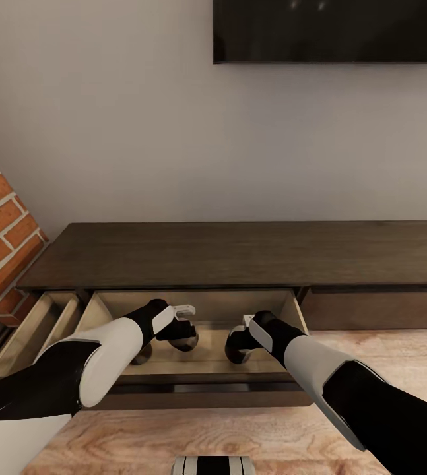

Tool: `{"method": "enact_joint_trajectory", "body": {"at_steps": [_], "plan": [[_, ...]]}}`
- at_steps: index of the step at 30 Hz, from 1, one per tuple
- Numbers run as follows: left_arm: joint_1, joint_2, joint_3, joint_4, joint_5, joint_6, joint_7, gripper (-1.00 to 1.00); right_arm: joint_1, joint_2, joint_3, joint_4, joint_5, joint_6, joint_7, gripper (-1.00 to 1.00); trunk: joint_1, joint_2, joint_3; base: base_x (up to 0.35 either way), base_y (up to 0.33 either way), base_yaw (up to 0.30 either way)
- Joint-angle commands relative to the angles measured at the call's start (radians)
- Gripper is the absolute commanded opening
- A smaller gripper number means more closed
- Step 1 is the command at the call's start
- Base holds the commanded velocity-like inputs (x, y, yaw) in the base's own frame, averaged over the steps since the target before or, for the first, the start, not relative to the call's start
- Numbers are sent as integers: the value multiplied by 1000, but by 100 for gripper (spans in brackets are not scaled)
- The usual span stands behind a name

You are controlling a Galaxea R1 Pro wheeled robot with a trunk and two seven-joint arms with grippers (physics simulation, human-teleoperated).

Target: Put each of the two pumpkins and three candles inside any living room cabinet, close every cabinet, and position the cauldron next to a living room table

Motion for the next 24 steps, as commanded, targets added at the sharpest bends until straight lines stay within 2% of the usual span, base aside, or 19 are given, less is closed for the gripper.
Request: {"method": "enact_joint_trajectory", "body": {"at_steps": [1,5,24], "plan": [[-1,0,1,1,11,1,8,-100,0,0,5,-2,-11,4,-8,-100,0,0,-1,0,0,0],[-1,0,1,1,11,1,8,-100,0,0,5,-1,-11,4,-8,-100,1,-1,-12,0,0,0],[-1,0,1,1,11,0,8,-100,0,0,5,-2,-11,4,-8,-100,1,-1,-12,0,0,0]]}}
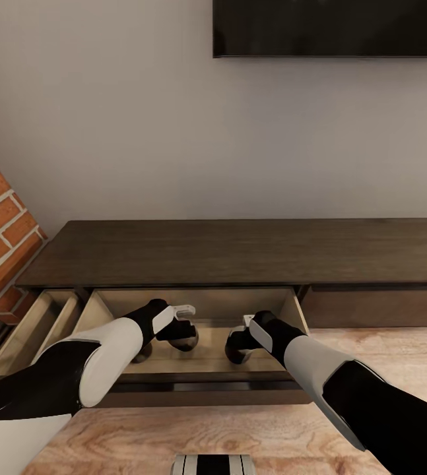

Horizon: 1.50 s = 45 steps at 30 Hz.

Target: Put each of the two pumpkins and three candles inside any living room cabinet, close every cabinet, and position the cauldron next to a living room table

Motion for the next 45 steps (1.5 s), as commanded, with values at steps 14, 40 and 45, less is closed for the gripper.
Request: {"method": "enact_joint_trajectory", "body": {"at_steps": [14,40,45], "plan": [[-1,0,1,1,11,0,8,-100,0,0,5,-1,-11,4,-8,100,0,0,-1,0,0,0],[-1,0,1,1,11,-2,8,-100,0,0,5,0,-11,4,-8,100,3,-2,-28,0,0,0],[-1,0,1,1,11,-2,8,-100,0,0,5,0,-11,4,-8,100,3,-2,-28,0,0,0]]}}
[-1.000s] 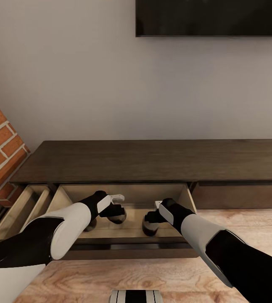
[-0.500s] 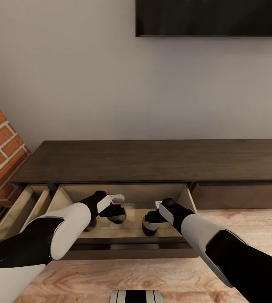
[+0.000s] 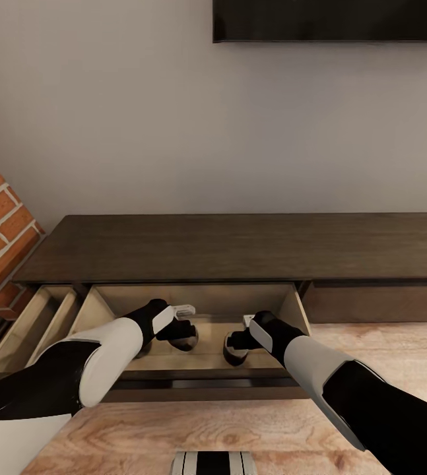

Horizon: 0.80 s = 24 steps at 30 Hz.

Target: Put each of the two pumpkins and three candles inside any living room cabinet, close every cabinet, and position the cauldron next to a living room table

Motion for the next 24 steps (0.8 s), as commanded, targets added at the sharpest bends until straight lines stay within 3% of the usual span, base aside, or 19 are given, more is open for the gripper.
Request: {"method": "enact_joint_trajectory", "body": {"at_steps": [1,10,11,24], "plan": [[-1,0,1,1,11,1,8,-100,0,0,6,-2,-11,4,-8,100,0,0,-1,0,0,0],[-1,0,1,1,11,0,8,-100,0,0,6,-2,-11,4,-8,100,0,0,-1,0,0,0],[-1,0,1,1,11,0,8,100,0,0,5,-2,-11,4,-8,100,0,0,-1,0,0,0],[-1,0,1,1,11,0,8,100,0,0,5,-2,-10,4,-8,100,0,0,-1,0,0,0]]}}
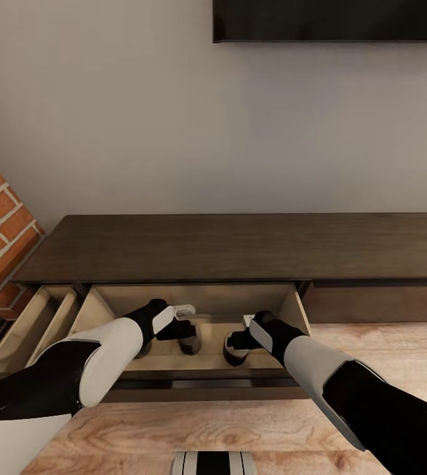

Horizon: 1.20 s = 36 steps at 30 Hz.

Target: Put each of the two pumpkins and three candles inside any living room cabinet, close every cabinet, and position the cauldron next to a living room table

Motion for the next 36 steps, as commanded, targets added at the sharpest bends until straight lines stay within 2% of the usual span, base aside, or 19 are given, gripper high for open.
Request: {"method": "enact_joint_trajectory", "body": {"at_steps": [1,3,15,22,28,36], "plan": [[-1,0,1,1,11,1,8,100,0,0,5,-2,-11,4,-8,100,0,0,-1,0,0,0],[-1,0,1,1,11,1,8,100,0,0,5,-2,-11,4,-8,100,0,0,-1,0,0,0],[-1,0,1,1,11,4,8,100,0,0,5,-2,-11,4,-8,100,-6,2,46,0,0,0],[-1,0,1,1,11,7,9,100,3,0,5,0,-12,4,-12,100,-6,2,46,0,0,0],[-1,0,1,1,11,17,10,100,4,0,5,0,-12,4,-14,100,-8,4,69,0,0,0],[-2,0,1,1,11,52,10,100,4,0,5,0,-12,4,-16,100,-8,4,69,0,0,0]]}}
